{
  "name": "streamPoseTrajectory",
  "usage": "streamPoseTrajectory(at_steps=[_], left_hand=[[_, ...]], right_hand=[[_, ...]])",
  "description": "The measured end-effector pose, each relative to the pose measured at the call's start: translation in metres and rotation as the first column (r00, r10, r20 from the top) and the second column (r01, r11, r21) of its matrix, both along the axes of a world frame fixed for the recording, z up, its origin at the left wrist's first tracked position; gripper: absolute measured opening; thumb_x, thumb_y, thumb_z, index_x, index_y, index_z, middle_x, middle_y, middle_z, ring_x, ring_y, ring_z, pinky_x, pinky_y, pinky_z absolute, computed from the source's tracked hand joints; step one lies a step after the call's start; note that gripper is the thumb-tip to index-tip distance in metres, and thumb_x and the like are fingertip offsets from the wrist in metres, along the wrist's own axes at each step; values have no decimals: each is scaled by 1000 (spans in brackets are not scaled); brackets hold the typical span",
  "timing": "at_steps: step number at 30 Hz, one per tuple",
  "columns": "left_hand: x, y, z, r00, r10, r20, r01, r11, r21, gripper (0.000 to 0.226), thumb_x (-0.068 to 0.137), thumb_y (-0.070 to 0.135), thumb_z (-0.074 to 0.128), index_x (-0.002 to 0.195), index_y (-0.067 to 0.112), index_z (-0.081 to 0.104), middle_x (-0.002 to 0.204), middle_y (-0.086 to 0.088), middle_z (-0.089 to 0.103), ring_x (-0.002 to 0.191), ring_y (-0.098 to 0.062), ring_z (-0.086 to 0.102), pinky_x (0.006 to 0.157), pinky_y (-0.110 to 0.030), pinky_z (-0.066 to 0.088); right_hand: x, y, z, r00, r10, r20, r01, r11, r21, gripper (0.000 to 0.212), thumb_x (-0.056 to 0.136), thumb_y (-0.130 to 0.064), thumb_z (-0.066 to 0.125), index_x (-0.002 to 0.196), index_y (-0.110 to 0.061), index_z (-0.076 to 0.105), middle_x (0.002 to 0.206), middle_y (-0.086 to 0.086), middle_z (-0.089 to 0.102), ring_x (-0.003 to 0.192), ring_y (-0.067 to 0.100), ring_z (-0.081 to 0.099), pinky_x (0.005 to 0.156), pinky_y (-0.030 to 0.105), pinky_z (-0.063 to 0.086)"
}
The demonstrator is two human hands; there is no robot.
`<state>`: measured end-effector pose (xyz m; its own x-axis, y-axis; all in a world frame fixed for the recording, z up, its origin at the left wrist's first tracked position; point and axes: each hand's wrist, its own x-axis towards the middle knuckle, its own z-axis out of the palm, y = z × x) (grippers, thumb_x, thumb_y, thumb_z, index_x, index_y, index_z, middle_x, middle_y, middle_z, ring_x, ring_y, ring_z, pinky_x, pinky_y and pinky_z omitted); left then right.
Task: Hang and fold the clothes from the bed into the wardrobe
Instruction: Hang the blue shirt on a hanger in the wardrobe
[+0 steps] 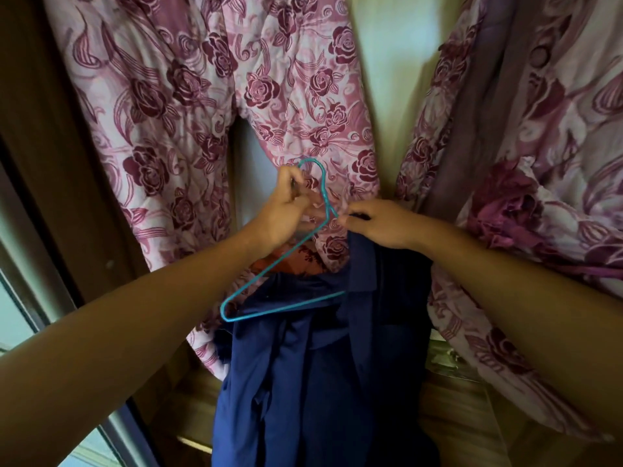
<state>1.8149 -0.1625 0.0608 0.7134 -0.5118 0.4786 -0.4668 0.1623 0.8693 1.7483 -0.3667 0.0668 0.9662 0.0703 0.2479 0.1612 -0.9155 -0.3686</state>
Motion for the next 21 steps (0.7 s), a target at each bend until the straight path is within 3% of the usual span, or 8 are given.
streamPoseTrajectory(at_steps=[3,6,9,12,14,16,19,21], left_hand=[[13,9,-6,971,95,-219,-96,995,4,22,102,8,38,89,26,37,85,1,63,74,-17,68,66,-35,57],[29,19,-30,942,89,-323,2,962,272,18,104,13,42,92,22,51,92,-6,67,78,-19,69,82,-44,58],[42,25,-65,971,23,-239,156,697,700,25,100,7,52,117,20,64,115,-7,66,103,-20,63,92,-44,55],[45,23,-89,956,-156,-248,291,418,860,40,99,19,61,139,23,57,131,4,59,118,-14,56,90,-25,54],[46,21,-96,954,-277,-117,196,276,941,35,94,25,66,129,25,63,123,8,63,112,-14,60,94,-27,52],[48,18,-98,937,-344,57,17,209,978,20,88,20,67,108,22,67,103,6,67,98,-19,64,90,-33,54],[53,19,-95,915,-320,244,-182,211,960,7,84,11,66,81,17,64,81,1,63,86,-26,64,74,-33,53],[56,27,-88,890,-280,360,-284,278,918,15,84,9,65,96,16,71,95,-3,70,95,-26,64,77,-28,48]], right_hand=[[-4,-12,2,989,-112,95,123,985,-121,72,84,-82,35,66,-13,49,66,6,51,68,25,57,65,40,45],[-11,-21,4,983,-119,138,136,983,-125,79,80,-86,30,61,-10,40,62,20,45,65,35,56,67,47,47],[-17,-28,1,983,-93,159,114,986,-123,84,83,-82,32,63,-1,45,63,24,46,67,37,58,68,47,47],[-23,-33,-4,980,-57,192,85,987,-136,75,86,-80,32,57,-11,35,58,20,41,59,34,53,62,47,44],[-24,-39,-6,978,-57,200,86,987,-137,73,88,-80,31,58,-13,33,59,21,40,56,32,51,58,45,42],[-24,-48,-7,974,-72,213,106,982,-153,77,88,-80,31,58,-9,35,58,18,40,54,26,49,56,42,37],[-22,-58,-10,973,-88,215,133,970,-204,82,88,-81,29,60,-5,41,57,13,44,53,20,48,55,39,36],[-22,-64,-11,971,-91,222,143,963,-230,87,85,-86,25,61,-4,45,58,13,46,54,20,50,54,38,35]])
